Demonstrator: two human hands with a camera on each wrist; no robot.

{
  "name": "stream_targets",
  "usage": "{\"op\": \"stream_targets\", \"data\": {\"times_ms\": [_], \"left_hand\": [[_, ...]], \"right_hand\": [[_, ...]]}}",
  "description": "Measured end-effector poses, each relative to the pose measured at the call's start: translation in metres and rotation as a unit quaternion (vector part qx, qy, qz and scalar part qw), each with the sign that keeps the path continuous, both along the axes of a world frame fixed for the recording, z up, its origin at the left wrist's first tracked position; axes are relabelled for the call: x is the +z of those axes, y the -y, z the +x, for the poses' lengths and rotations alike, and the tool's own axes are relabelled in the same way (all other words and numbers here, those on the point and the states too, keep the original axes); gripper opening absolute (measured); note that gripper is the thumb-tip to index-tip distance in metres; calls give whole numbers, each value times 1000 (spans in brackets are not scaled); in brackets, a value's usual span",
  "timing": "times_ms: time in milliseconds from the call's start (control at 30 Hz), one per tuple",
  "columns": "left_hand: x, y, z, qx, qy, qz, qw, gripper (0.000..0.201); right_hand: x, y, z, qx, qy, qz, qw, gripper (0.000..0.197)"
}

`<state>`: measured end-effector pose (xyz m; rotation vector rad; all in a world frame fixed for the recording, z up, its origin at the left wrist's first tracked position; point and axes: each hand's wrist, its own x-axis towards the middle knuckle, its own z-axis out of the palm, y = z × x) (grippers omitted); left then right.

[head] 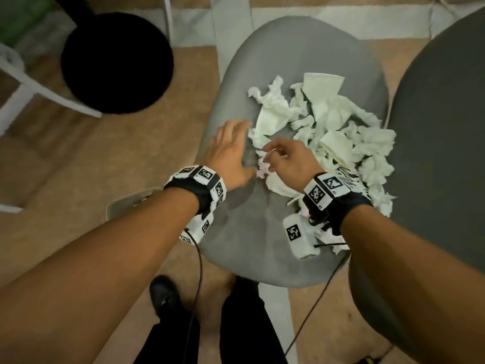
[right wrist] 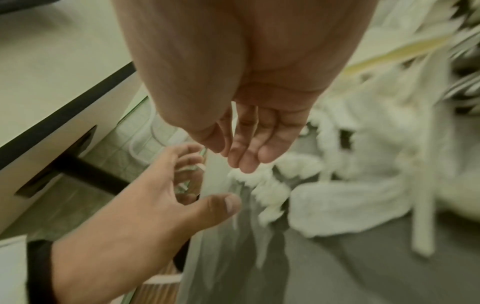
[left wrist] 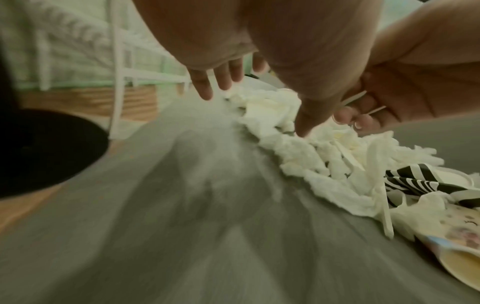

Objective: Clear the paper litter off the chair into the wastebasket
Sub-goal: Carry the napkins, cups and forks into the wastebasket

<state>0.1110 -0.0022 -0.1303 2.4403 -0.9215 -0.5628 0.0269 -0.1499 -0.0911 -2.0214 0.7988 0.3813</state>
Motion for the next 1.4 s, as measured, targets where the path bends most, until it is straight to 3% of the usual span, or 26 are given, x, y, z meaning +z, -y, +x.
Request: {"op": "stream_targets", "data": {"times_ms": [100, 200, 333, 467, 667, 767, 933, 1133, 1400], "left_hand": [[6, 55, 8, -70, 49, 65, 994, 121], [0, 93, 22, -91, 49, 130, 986, 124], [-10, 105, 30, -108, 42, 182, 976, 103], [-18, 97, 30, -90, 28, 131, 987, 66], [-17, 86, 29, -38, 47, 82, 995, 48], [-15, 80, 29, 2, 49, 35, 998, 42], [-8, 72, 26, 8, 62, -9, 998, 40], [1, 58, 20, 38, 47, -32, 998, 39], [19, 8, 14, 72, 16, -60, 995, 34]], "right_hand": [[3, 46, -15, -10, 7, -31, 999, 16], [4, 83, -22, -1, 19, -71, 997, 19], [-4, 121, -14, 14, 32, -174, 984, 30], [-9, 150, 1, 9, -4, -266, 964, 49], [-25, 182, 16, 0, -104, -265, 959, 96], [-32, 187, 23, 34, -127, -269, 954, 109], [-31, 184, 31, 57, -145, -289, 944, 95], [-6, 167, 17, 57, -63, -315, 945, 93], [41, 96, 15, 41, 2, -229, 972, 100]]}}
